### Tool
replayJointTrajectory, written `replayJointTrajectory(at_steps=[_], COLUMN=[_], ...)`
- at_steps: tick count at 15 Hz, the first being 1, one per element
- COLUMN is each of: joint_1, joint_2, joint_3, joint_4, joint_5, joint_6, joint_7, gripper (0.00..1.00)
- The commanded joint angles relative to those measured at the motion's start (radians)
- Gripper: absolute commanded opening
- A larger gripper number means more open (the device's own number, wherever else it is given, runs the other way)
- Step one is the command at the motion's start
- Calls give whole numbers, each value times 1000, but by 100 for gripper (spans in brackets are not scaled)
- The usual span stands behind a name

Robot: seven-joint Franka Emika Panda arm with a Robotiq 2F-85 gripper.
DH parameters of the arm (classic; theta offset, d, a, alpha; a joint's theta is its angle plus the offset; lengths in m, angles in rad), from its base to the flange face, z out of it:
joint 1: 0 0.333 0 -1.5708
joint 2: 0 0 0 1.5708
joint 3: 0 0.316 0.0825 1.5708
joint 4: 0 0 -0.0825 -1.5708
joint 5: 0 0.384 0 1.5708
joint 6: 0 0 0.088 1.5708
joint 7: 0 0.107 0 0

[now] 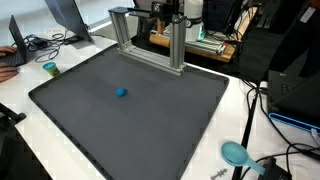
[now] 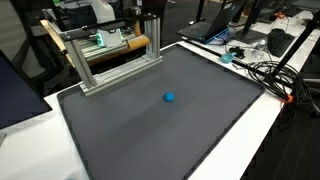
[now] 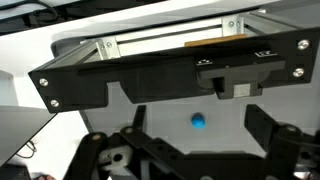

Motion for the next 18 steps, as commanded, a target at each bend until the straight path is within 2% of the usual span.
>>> replayJointTrajectory(at_steps=[1,3,4,9,11,14,18], joint_1=[7,7,4,66,99,140,125], joint_2=[1,1,-7,-31,-10,59,104], joint_3=[-6,-6,28,131,147,116,80], joint_4=[3,3,-4,-45,-42,-10,-12], joint_5=[-5,-5,-4,-11,31,122,182], joint_6=[-3,-3,-26,-58,-54,-57,-25], joint_7=[4,4,50,103,134,117,130], gripper=[100,100,100,100,100,100,100])
